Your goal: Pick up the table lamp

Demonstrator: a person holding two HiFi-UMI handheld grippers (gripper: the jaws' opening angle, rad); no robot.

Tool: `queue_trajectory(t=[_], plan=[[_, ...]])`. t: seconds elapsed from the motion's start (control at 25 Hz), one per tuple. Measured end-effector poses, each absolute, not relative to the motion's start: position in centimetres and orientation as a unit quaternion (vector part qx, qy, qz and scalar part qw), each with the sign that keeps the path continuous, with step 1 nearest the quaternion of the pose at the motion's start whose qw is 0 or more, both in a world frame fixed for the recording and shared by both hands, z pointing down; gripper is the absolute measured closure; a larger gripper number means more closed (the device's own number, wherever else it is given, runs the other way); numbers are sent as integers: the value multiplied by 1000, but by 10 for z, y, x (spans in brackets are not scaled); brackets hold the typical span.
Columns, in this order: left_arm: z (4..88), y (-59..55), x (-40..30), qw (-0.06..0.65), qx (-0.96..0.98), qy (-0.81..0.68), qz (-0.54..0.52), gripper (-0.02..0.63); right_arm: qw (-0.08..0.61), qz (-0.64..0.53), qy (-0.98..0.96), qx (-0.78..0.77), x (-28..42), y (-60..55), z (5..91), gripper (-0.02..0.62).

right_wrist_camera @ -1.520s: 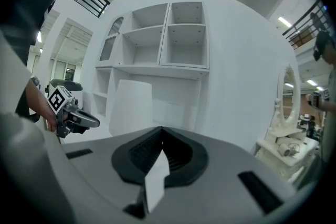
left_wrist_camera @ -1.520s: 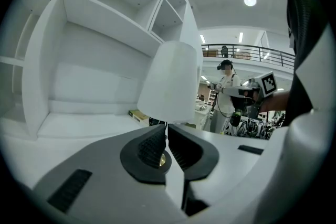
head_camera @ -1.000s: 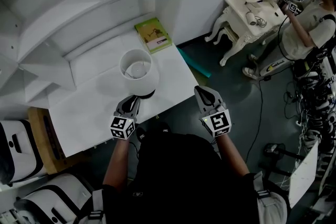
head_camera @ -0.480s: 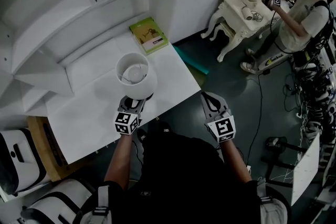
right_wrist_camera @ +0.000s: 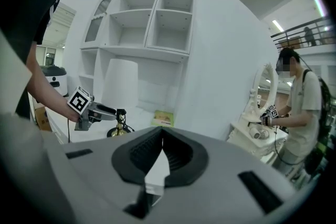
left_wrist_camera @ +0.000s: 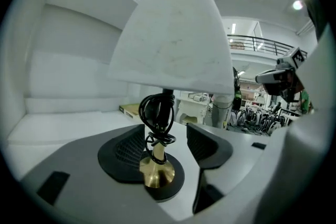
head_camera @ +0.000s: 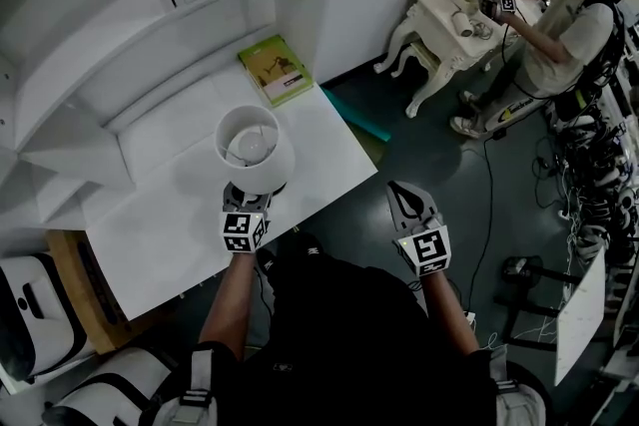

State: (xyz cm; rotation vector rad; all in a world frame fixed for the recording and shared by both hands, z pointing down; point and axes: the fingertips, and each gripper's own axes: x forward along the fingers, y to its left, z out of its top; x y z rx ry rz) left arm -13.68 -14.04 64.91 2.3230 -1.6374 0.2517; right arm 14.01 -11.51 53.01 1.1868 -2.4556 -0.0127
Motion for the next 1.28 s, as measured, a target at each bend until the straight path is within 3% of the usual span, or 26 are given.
queue_trajectory(t=[0.28, 0.84, 0.92, 1.04, 1.28], plan=[[645, -158, -132, 133, 813, -563, 68, 313, 218, -2, -879, 424, 137, -113, 534, 588], [653, -186, -117, 131, 828, -543, 57, 315, 243, 11, -869, 430, 145, -110, 547, 588], [652, -187, -120, 125, 823, -551, 55, 345, 245, 11, -869, 429, 144, -110, 548, 588], [652, -189, -129, 111, 811, -570, 65, 442, 250, 10, -869, 427, 144, -112, 550, 588], [648, -191, -134, 115, 806, -579, 49, 460, 254, 7, -872, 417, 137, -116, 552, 588]])
